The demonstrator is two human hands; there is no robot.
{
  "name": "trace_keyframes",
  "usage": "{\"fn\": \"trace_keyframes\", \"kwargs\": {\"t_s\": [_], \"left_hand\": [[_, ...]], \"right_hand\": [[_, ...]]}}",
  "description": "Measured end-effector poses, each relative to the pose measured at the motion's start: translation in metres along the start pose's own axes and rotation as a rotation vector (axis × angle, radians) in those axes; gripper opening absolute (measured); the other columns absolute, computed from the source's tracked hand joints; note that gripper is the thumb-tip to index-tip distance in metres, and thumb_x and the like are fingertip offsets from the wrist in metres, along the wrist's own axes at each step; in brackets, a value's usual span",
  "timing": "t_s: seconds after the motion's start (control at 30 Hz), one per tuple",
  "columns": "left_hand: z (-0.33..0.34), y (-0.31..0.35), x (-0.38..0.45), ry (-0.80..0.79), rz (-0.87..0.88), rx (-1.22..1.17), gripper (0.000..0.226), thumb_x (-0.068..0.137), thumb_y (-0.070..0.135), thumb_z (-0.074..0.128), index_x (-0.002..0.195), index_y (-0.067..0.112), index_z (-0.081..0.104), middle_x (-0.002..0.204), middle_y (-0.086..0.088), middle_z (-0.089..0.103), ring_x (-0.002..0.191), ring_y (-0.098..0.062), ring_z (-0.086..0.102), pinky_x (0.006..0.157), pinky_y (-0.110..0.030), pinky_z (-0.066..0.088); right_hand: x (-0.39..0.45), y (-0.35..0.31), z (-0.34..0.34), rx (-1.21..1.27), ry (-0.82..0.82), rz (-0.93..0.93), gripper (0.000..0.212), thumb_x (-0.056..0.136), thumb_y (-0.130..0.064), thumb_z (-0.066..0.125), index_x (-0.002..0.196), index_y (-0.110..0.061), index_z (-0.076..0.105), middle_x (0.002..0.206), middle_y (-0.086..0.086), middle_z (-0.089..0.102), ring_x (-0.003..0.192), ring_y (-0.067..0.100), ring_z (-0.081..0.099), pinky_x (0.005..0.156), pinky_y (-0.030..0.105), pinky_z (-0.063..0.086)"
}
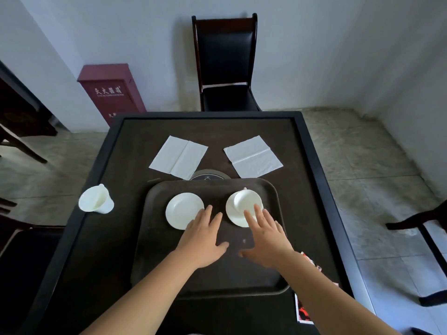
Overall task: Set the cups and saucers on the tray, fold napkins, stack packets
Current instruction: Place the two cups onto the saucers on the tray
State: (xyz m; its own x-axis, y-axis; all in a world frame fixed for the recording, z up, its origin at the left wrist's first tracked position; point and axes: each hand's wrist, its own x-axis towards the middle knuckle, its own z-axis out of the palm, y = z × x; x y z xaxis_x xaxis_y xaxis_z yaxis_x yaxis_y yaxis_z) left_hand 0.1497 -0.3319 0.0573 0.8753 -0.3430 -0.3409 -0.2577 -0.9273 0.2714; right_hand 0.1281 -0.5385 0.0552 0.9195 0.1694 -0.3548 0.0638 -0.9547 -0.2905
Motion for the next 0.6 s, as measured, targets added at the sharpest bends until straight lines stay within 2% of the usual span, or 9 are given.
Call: {"fn": "trace_keyframes", "kwargs": {"t_s": [0.07,0.13,0.23,0.47,0.6], "left_hand": [[0.0,-0.003,-0.02,0.029,0.007,0.0,0.079,0.091,0.061,0.045,0.154,0.027,0.012,0.164,-0.005,-0.003,0.15,-0.027,-0.002,0.118,-0.045,0.014],[-0.002,-0.006,-0.04,0.071,0.012,-0.035,0.073,0.091,0.06,0.045,0.152,0.027,0.021,0.164,-0.003,0.008,0.15,-0.024,0.006,0.117,-0.042,0.018],[-0.003,-0.011,-0.067,0.122,0.008,-0.043,0.069,0.09,0.061,0.045,0.149,0.027,0.032,0.16,0.002,0.024,0.145,-0.019,0.023,0.114,-0.039,0.026],[-0.009,-0.027,-0.112,0.101,-0.073,-0.023,0.065,0.089,0.06,0.045,0.145,0.027,0.036,0.149,0.007,0.04,0.133,-0.017,0.04,0.1,-0.035,0.041],[-0.017,-0.041,-0.13,0.005,-0.167,-0.015,0.066,0.089,0.061,0.044,0.145,0.028,0.036,0.144,0.006,0.046,0.125,-0.019,0.049,0.09,-0.037,0.047]], "right_hand": [[-0.013,-0.01,0.001,-0.011,-0.029,-0.003,0.102,0.077,-0.067,0.063,0.151,-0.031,0.001,0.163,0.001,-0.009,0.149,0.028,-0.004,0.116,0.051,0.015],[-0.023,-0.021,0.001,-0.01,-0.049,-0.01,0.091,0.079,-0.066,0.06,0.15,-0.028,0.015,0.163,0.001,0.007,0.147,0.028,0.013,0.112,0.049,0.027],[-0.034,-0.037,0.001,0.007,-0.062,-0.033,0.075,0.083,-0.061,0.058,0.144,-0.027,0.032,0.151,-0.006,0.035,0.131,0.021,0.042,0.097,0.041,0.045],[-0.047,-0.073,0.007,-0.008,-0.079,-0.079,0.063,0.086,-0.057,0.058,0.141,-0.03,0.04,0.144,-0.006,0.046,0.125,0.019,0.049,0.092,0.036,0.046],[-0.043,-0.094,0.007,-0.005,-0.114,-0.116,0.059,0.087,-0.057,0.057,0.137,-0.031,0.042,0.141,-0.005,0.049,0.121,0.021,0.053,0.09,0.037,0.046]]}}
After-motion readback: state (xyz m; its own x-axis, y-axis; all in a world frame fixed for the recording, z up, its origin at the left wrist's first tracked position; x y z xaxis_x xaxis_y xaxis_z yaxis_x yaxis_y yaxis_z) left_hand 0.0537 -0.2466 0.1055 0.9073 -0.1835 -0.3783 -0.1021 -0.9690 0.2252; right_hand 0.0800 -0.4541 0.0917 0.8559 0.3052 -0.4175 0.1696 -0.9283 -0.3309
